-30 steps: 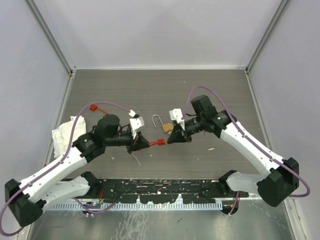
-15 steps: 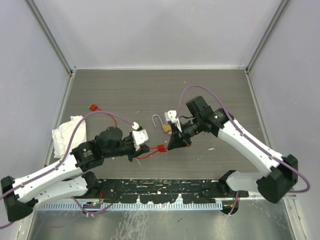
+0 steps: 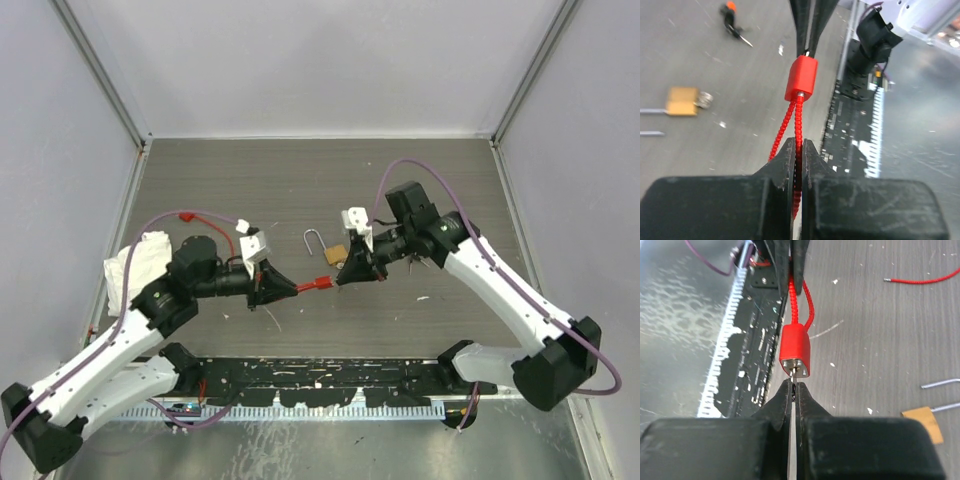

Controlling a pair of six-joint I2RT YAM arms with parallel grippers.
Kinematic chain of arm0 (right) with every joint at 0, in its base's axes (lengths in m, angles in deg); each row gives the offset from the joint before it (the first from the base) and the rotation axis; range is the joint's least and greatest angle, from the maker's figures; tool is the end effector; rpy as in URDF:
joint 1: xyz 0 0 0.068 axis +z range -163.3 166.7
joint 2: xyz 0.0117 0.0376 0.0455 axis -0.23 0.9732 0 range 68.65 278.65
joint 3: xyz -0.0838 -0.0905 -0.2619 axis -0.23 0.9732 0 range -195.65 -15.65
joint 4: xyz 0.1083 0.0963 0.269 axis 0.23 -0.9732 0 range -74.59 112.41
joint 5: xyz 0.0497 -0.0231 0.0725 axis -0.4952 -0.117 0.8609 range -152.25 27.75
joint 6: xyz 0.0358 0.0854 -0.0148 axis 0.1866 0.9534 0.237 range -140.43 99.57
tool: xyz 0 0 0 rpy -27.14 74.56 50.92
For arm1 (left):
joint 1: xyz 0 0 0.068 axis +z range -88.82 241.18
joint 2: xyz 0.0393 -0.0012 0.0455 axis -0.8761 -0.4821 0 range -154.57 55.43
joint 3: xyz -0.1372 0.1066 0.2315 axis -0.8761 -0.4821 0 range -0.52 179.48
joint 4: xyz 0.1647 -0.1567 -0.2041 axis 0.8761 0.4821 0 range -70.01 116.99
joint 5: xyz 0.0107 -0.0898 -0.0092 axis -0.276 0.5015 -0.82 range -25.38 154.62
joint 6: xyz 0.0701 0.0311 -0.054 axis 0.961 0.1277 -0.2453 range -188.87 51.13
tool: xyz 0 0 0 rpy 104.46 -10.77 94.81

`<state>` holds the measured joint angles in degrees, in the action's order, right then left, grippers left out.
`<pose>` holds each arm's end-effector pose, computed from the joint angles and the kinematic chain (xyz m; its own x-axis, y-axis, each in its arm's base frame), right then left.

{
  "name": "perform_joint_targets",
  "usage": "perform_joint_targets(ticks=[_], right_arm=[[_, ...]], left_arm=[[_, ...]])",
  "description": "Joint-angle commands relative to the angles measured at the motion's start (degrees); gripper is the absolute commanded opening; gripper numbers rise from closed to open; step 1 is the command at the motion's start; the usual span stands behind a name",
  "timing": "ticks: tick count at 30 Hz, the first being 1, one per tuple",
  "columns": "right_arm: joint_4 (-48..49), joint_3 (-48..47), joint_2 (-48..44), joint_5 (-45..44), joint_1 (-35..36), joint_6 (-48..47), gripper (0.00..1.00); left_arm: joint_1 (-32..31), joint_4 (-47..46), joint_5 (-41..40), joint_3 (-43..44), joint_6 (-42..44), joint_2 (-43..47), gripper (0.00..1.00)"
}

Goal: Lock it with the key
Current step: Lock the lock.

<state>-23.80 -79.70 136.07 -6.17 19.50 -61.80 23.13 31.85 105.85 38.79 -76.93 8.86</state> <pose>0.2017 0.2135 0.3237 0.0184 -0.4270 -0.9041 -0.9892 -0.1391 0.0456 0.1652 -0.2003 0.2952 -0.3891 0.1706 -0.9053 0.9083 0.2347 -0.3462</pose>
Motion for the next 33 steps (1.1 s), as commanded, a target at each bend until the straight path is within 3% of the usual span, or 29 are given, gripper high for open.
perform_joint_targets(ticks=[1, 5, 11, 16, 25, 29, 33], right_arm=[[-11.6, -3.2, 2.1, 3.9, -7.8, -1.5, 0.01], [-7.3, -0.5, -1.3, 5.8, -6.4, -0.4, 0.01], [0.2, 2.0, -3.7, 2.3, -2.4, 4.0, 0.01], [2.0, 5.0, -2.7, 1.1, -2.4, 3.8, 0.01], [3.9, 10.2, -2.0, -1.5, -2.4, -0.7, 0.01], [4.1, 11.5, -1.3, -1.0, -2.4, -2.9, 0.01], [4.6, 12.4, -1.6, -0.7, -2.4, -4.3, 0.01]], left_arm=[[-2.9, 9.9, -11.9, -0.2, 11.9, 10.4, 0.00], [-4.9, 1.4, -11.0, -5.2, 6.4, 11.6, 0.00], [-11.3, -8.8, -14.5, -7.6, 1.9, 6.2, 0.00], [-11.9, -17.3, -15.6, -10.8, -2.1, 3.5, 0.05], [-11.9, -27.3, -14.5, -17.3, -4.2, 0.0, 0.27], [-11.9, -30.2, -13.7, -18.7, -3.7, -2.0, 0.48], [-11.9, -32.9, -15.6, -18.9, -2.1, -4.1, 0.59]])
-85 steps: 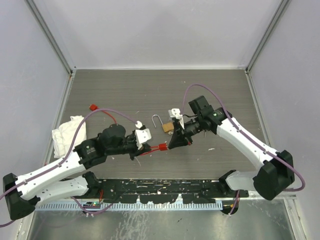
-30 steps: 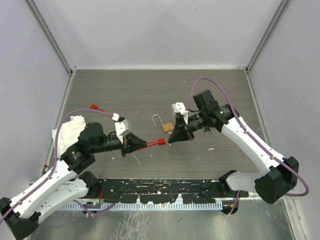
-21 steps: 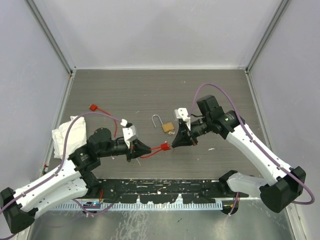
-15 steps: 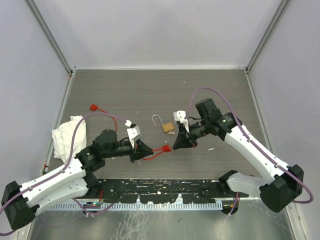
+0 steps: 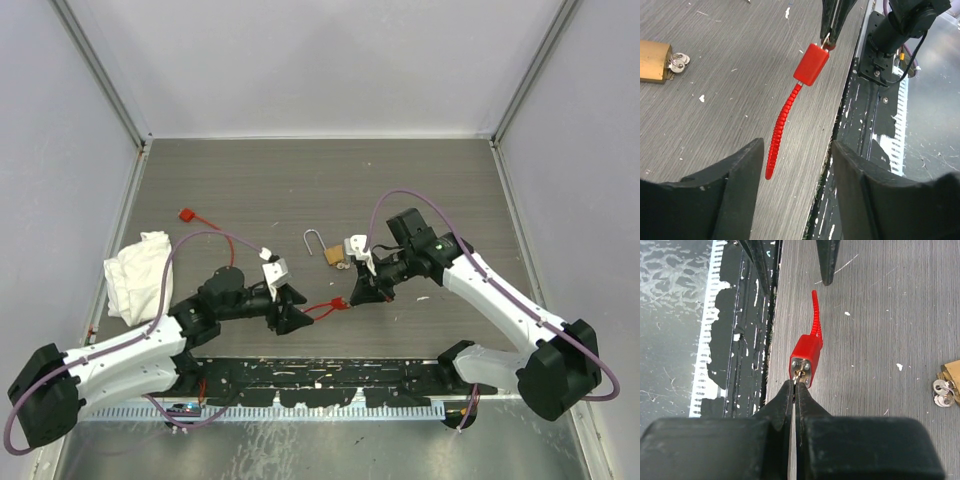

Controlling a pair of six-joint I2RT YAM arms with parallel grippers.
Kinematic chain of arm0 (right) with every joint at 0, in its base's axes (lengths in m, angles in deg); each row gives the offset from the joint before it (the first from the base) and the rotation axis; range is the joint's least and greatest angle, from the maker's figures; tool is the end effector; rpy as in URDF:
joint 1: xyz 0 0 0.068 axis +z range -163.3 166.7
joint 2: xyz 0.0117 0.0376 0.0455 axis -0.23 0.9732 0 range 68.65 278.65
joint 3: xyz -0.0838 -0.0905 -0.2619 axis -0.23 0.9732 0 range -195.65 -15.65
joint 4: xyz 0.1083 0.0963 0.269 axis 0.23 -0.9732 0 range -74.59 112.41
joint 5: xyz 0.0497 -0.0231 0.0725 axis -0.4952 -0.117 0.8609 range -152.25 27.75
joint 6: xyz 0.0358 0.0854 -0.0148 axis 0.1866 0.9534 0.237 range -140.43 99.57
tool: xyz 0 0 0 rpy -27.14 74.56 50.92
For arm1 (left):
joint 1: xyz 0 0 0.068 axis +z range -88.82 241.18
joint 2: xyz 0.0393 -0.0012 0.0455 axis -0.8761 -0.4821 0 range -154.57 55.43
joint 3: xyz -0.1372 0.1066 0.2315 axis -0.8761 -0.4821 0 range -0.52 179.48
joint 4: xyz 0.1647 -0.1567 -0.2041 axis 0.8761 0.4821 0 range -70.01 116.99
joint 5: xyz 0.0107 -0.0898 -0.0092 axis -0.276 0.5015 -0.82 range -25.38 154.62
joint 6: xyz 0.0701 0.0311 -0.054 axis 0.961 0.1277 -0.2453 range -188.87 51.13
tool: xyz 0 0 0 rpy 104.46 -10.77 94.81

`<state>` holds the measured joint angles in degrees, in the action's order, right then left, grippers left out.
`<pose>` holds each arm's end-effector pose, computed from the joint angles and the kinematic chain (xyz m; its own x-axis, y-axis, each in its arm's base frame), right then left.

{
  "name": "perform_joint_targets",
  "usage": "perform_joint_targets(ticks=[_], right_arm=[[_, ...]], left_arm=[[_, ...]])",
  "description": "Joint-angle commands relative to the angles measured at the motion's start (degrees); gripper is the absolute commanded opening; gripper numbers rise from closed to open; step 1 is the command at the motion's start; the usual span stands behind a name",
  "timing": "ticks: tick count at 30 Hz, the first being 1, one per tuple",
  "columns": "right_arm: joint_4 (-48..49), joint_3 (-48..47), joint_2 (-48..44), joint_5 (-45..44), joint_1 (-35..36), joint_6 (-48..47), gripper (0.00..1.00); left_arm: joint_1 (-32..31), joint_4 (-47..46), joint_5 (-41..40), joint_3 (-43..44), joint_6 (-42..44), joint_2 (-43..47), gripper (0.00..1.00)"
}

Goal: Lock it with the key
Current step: Lock the lock.

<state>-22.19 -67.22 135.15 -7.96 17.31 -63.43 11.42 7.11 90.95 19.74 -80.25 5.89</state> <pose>0.1954 0.1954 0.2480 -0.0982 -0.5207 -0.8481 -0.9824 -0.0851 0.1660 0.1424 -0.2265 0.1947 -0.3680 0.1610 -0.9158 0.9042 0.2918 -0.3120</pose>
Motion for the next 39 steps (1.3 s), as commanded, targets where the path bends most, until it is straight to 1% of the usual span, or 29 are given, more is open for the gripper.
perform_joint_targets(ticks=[1, 3, 6, 9, 12, 16, 18, 19, 22, 27, 29, 31, 32, 35, 39], right_arm=[[3.0, 0.0, -0.8, 0.9, -0.2, -2.8, 0.01], [2.9, 0.0, -1.0, 0.9, -0.2, -3.4, 0.01], [2.9, 0.3, -1.4, 1.5, -0.2, -4.1, 0.01], [3.0, 0.5, -1.5, 1.5, -0.2, -4.2, 0.01], [2.9, 0.6, -1.7, 1.5, -0.2, -4.3, 0.01], [3.0, 0.9, -1.8, 2.0, -0.2, -4.5, 0.01], [3.0, 1.0, -1.8, 1.9, -0.2, -4.5, 0.01], [2.9, 1.2, -1.9, 1.8, -0.2, -4.5, 0.01], [2.9, 1.4, -2.1, 1.7, -0.2, -4.5, 0.01], [3.1, 1.7, -2.2, 1.6, -0.1, -4.8, 0.01], [3.0, 1.9, -2.2, 1.5, -0.1, -5.0, 0.01], [3.0, 2.0, -2.4, 1.2, -0.1, -5.2, 0.01], [3.0, 2.1, -2.5, 0.9, -0.2, -5.2, 0.01], [2.7, 2.7, -2.9, 0.0, -0.2, -5.6, 0.01], [2.0, 3.2, -3.3, -0.3, -0.2, -6.3, 0.09]], left_arm=[[-0.2, -9.0, -1.2, 0.1, 2.0, -1.6, 0.64], [-0.7, -10.3, -2.9, 0.3, 3.7, -2.9, 0.74], [-2.2, -12.2, -5.0, 0.7, 9.3, -6.4, 0.80], [-3.7, -17.0, -4.7, 0.9, 11.8, -10.8, 0.82], [-5.9, -18.2, -6.0, 2.8, 14.4, -15.9, 0.81], [-7.4, -23.4, -7.5, 4.2, 14.9, -22.5, 0.78], [-7.6, -25.3, -7.6, 5.1, 14.5, -26.4, 0.73], [-7.7, -26.2, -7.6, 5.4, 14.1, -27.9, 0.69], [-8.0, -28.3, -7.0, 5.9, 13.2, -29.7, 0.62], [-8.1, -28.4, -5.5, 6.7, 11.7, -31.0, 0.41], [-8.2, -28.4, -5.0, 6.8, 11.0, -31.3, 0.28], [-8.2, -28.4, -4.3, 6.8, 10.1, -31.0, 0.07], [-8.2, -28.4, -4.0, 6.6, 9.6, -30.7, 0.01], [-8.2, -27.5, -4.1, 5.8, 8.4, -28.7, 0.00], [-9.6, -21.4, -7.0, 5.6, 9.2, -23.7, 0.00]])
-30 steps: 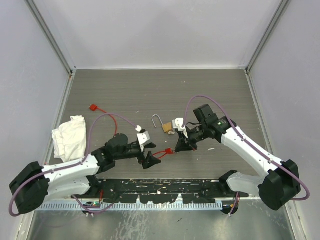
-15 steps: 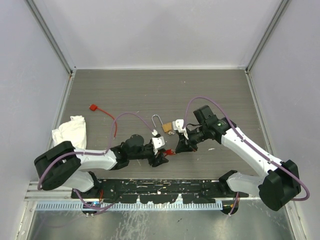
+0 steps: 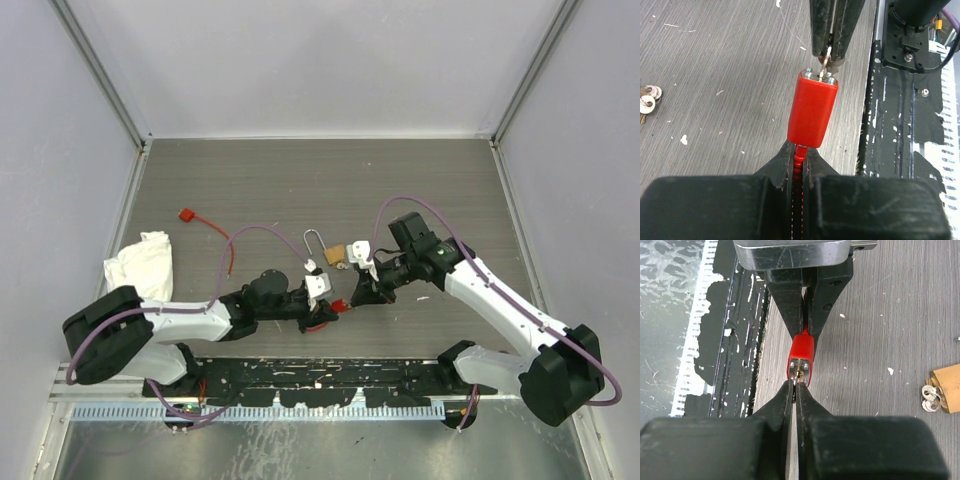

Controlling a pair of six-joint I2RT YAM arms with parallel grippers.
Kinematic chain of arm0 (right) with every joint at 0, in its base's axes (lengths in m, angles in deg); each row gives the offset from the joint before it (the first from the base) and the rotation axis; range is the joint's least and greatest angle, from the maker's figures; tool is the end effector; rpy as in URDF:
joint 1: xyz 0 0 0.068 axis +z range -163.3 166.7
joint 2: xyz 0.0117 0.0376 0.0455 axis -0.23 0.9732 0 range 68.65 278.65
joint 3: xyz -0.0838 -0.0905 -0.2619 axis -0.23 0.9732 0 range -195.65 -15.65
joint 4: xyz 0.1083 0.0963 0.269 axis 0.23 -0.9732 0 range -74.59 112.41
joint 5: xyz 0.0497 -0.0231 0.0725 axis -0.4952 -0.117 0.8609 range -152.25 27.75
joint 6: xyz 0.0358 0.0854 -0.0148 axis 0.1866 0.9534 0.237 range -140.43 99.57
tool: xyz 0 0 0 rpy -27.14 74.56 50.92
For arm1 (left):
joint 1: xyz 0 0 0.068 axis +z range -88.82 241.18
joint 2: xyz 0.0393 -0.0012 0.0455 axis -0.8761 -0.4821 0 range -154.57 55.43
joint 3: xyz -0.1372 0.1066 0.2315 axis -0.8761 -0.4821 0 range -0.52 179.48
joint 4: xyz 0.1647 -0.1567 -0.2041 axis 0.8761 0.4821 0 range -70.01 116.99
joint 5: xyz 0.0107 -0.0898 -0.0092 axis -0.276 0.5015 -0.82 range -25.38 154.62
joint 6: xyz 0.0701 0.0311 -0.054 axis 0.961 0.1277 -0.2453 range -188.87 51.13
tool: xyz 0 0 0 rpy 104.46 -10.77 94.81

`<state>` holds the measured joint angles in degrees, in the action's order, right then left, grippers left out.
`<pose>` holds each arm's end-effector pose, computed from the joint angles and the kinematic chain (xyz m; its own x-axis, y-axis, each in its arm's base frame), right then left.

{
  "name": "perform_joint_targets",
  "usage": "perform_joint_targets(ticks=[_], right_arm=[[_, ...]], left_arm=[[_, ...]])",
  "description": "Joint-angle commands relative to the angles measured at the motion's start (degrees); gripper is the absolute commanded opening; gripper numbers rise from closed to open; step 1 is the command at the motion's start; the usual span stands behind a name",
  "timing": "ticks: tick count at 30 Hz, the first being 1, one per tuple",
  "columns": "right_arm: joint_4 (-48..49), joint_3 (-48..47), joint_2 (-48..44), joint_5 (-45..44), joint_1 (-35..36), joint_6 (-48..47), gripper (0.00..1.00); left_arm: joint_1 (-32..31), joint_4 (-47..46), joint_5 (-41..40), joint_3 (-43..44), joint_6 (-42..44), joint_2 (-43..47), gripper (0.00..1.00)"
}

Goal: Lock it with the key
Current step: Lock the lock.

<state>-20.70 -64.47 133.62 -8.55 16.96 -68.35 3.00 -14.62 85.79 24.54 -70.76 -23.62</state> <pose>0.1913 0.1905 0.2383 -0.0121 -0.5159 -0.8566 -0.9894 -0.1177 0.0849 0.1483 -0.2972 0.1381 -0.2069 0.2750 -0.9389 0.9657 0.2115 -0.1508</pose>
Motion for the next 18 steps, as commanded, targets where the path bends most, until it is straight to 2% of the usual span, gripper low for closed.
perform_joint_targets(ticks=[1, 5, 11, 18], right_arm=[[0.4, 0.6, -2.0, 0.5, 0.1, -1.5, 0.13], [0.3, 1.0, -2.2, 1.7, 0.1, -1.5, 0.29], [-1.3, -0.4, -2.5, 3.2, 0.0, -1.3, 0.54], [-3.4, -2.4, -3.1, 4.8, -2.1, -1.1, 0.65]], left_arm=[[-1.8, 3.1, -3.1, 1.0, 0.4, 8.1, 0.00], [-4.0, 10.1, -6.1, 2.4, 2.1, 11.3, 0.00], [-5.8, 14.4, -9.4, 2.6, 1.5, 13.7, 0.00], [-6.4, 17.8, -12.1, 2.0, 0.0, 17.8, 0.00]])
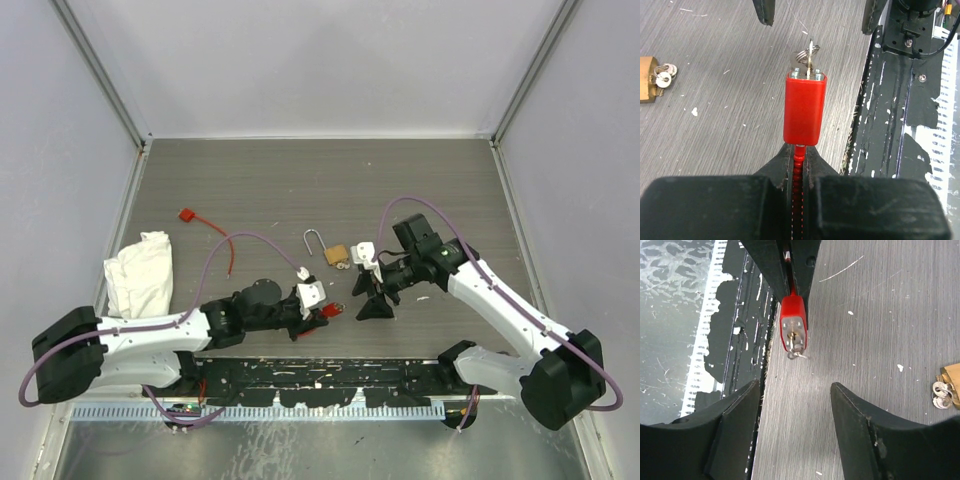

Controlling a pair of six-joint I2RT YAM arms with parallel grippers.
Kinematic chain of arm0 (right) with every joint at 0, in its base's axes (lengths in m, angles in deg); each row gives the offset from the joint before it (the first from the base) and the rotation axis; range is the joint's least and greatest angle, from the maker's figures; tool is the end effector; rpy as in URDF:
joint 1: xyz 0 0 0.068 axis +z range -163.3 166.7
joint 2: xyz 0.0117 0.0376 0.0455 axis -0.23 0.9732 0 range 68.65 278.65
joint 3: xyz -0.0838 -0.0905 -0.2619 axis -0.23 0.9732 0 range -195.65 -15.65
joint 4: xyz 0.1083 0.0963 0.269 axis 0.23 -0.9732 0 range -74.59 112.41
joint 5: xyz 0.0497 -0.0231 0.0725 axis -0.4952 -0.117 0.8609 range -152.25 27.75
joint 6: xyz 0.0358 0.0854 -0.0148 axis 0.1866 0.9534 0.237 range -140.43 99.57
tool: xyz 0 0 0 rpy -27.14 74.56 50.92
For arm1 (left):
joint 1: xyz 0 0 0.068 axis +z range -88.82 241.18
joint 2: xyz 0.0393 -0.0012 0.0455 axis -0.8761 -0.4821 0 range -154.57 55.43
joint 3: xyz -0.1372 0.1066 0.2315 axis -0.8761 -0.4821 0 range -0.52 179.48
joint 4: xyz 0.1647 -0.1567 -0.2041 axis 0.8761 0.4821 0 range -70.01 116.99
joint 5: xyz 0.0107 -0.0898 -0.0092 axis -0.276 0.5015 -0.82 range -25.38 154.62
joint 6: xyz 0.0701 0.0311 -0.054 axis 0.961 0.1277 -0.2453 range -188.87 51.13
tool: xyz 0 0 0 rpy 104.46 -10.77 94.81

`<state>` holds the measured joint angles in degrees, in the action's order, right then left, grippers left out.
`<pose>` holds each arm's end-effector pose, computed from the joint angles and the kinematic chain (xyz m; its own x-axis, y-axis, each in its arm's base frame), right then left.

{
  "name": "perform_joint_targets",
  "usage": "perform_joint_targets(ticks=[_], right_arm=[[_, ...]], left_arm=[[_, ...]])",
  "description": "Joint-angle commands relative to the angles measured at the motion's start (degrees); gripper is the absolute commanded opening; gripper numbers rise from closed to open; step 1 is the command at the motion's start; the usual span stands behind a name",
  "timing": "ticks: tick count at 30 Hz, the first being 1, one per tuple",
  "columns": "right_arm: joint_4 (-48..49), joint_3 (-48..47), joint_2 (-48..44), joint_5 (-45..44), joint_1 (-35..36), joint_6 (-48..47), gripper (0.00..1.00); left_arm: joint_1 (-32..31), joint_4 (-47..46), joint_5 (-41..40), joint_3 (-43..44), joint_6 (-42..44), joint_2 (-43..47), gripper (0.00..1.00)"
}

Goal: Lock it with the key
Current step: Lock the lock.

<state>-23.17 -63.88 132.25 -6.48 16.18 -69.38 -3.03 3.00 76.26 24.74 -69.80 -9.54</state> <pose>0.1842 0.1845 0.2397 -0.0275 -0.5030 -0.8639 -0.9852 -0.1324 0.1085 0.1186 -0.2851 0.1674 -0.1836 0.3434 -0.9211 0.9600 0.2643 -0.0928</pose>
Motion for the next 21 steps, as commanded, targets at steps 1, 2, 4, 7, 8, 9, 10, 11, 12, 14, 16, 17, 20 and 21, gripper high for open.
perform_joint_targets(ticks=[1, 2, 4, 7, 8, 9, 10, 11, 12, 14, 16, 17, 20, 21], right_arm=[[-1.1, -3.1, -1.9, 3.1, -1.8, -0.1, 0.65], [-1.3, -3.1, -2.0, 3.4, -2.2, -0.1, 0.65], [-1.3, -3.1, -2.4, 3.9, -2.8, -0.1, 0.66], [-1.3, -2.7, -2.7, 4.2, -3.6, 0.1, 0.68], [-1.3, -2.7, -2.8, 4.3, -3.7, 0.2, 0.68], [-1.1, -2.7, -2.8, 4.2, -3.9, 0.6, 0.69], [-0.9, -2.6, -2.9, 4.1, -4.1, 0.9, 0.69], [-0.8, -2.7, -2.9, 4.0, -4.2, 1.1, 0.70], [-0.7, -2.7, -2.9, 3.8, -4.2, 1.2, 0.71], [-0.5, -2.7, -2.8, 3.4, -4.3, 1.5, 0.71], [-0.5, -3.0, -2.8, 3.1, -4.3, 1.5, 0.72], [-0.4, -3.2, -2.7, 3.1, -4.3, 1.5, 0.72], [-0.5, -3.7, -2.5, 3.1, -4.4, 1.6, 0.72], [-0.5, -3.8, -2.5, 3.1, -4.4, 1.6, 0.72]], left_arm=[[-0.4, 0.9, -2.9, 1.8, -1.1, 4.4, 0.00], [-0.4, 1.4, -3.3, 1.8, -1.2, 5.1, 0.00], [-0.4, 2.5, -3.9, 1.6, -1.3, 6.3, 0.00], [-0.4, 2.8, -5.3, 0.9, -2.3, 8.3, 0.00], [-0.4, 2.6, -5.9, 0.5, -2.8, 9.1, 0.00], [-0.4, 2.1, -6.5, 0.0, -3.5, 9.7, 0.00], [-0.4, 1.7, -6.9, -0.5, -3.9, 10.5, 0.00], [-0.4, 1.1, -7.1, -1.1, -4.2, 11.2, 0.00], [-0.4, 0.7, -7.4, -1.5, -4.6, 11.7, 0.00], [-0.4, 0.2, -7.7, -2.1, -5.3, 12.8, 0.00], [-0.4, 0.7, -7.7, -2.2, -5.9, 13.7, 0.00], [-0.4, 1.4, -7.6, -2.0, -6.1, 14.1, 0.00], [-0.4, 3.4, -7.3, -1.2, -6.5, 15.2, 0.00], [-0.4, 3.9, -7.3, -1.0, -6.6, 15.6, 0.00]])
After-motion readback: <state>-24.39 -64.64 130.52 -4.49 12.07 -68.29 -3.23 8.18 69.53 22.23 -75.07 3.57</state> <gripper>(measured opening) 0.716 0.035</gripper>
